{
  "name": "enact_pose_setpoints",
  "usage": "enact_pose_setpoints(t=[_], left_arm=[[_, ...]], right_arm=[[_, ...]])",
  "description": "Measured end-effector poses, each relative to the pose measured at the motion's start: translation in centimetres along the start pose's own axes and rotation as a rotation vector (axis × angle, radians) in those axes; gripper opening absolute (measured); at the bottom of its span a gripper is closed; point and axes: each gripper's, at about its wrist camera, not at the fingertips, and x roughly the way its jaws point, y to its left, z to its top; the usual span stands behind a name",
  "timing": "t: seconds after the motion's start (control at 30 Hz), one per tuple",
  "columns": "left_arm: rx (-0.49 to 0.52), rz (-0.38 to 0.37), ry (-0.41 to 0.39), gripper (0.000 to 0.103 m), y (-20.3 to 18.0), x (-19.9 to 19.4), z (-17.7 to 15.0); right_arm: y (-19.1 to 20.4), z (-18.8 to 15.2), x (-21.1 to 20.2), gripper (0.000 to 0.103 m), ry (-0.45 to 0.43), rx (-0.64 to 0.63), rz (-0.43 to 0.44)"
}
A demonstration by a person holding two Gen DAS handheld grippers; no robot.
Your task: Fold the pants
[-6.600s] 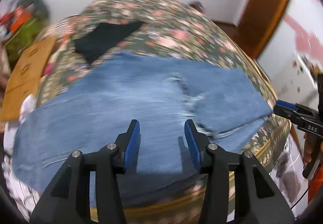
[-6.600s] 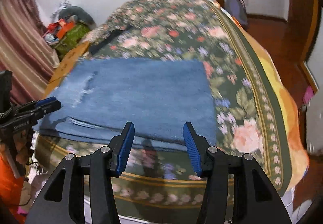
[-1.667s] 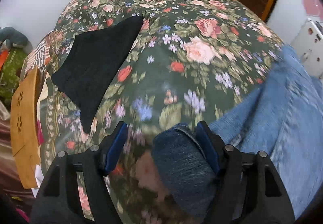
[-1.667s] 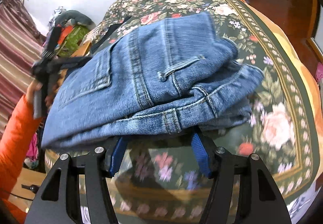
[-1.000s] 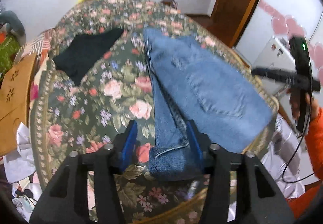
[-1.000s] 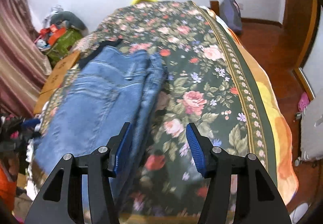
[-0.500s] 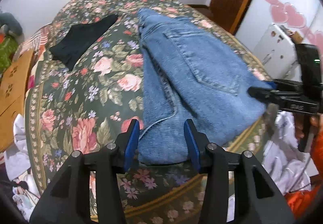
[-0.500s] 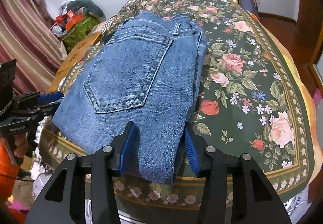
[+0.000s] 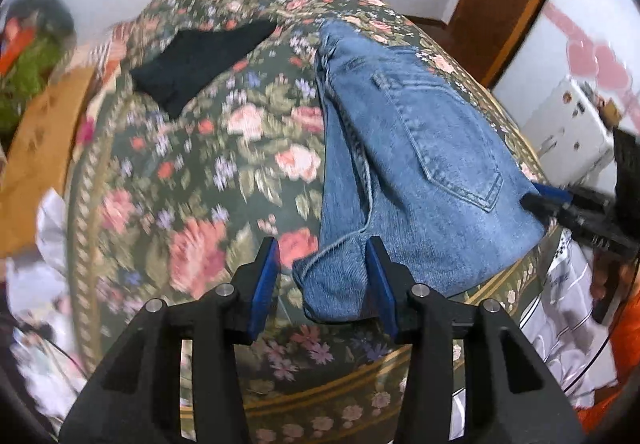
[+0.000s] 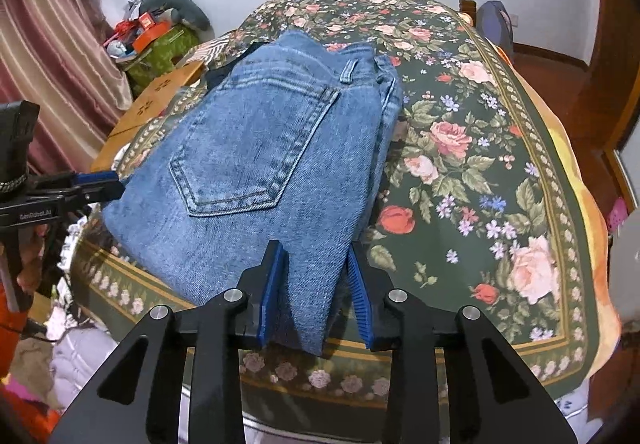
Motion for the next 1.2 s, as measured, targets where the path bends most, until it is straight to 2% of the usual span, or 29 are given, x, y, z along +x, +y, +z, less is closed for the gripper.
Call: enact_pose_setpoints(t=[0.1,0.23,0.3,0.37,0.57,0.7,0.83,0.93,1.03,1.1,1.17,1.2], left_arm=[[0.031,0.046,-0.051,0.045,0.1,-1.3,2.3],[0.042,-0.026,-0.067,0.045,-0.1,-0.6,6.2],[0.069,-0.034,-0.072,0.045,-0.7,0.7,8.1],[0.083,-0.043,-0.058,0.045,-1.1,2.7,9.8],[0.067,-0.079,-0.003,0.045,-1.5,8.3,13.5],[0.071,-0.095,0.028,0.045,-1.7,10.8,13.9],[0.09,-0.072,0.032,0.046,-2.1,12.0,13.4],[0.081,-0.077,0.037,0.048,-1.9,12.0,13.5],[0.07,-0.078,0.05,0.048,-1.8,11.9,13.7],[0.07,-0.085,0.047,0.048,-1.8,11.4,13.9],[0.083,-0.09,0.033,0.048,-2.0,10.8,14.2],[0.087,-0.086,0.024,0.048,-2.0,10.6,14.3]], right_arm=[[-0.9,1.6,-1.0,0.029,-0.046,0.011,-0.009],[-2.0,4.6,-1.1,0.029,-0.116,0.014,-0.001],[-2.3,6.8,0.1,0.029,-0.134,-0.009,0.001],[-2.5,8.2,1.4,0.029,-0.127,-0.021,0.007],[-4.2,12.4,7.7,0.029,-0.034,-0.045,0.045],[-5.4,13.4,10.4,0.029,0.013,-0.014,0.075],[-5.4,13.7,11.7,0.032,0.023,-0.014,0.109],[-5.2,13.5,11.7,0.027,0.009,-0.034,0.098],[-4.6,13.2,10.7,0.011,-0.035,-0.091,0.056],[-4.1,12.9,8.5,0.011,-0.15,-0.138,-0.001],[-4.2,12.7,7.4,0.01,-0.206,-0.161,-0.02],[-4.5,12.6,7.5,0.01,-0.196,-0.152,-0.017]])
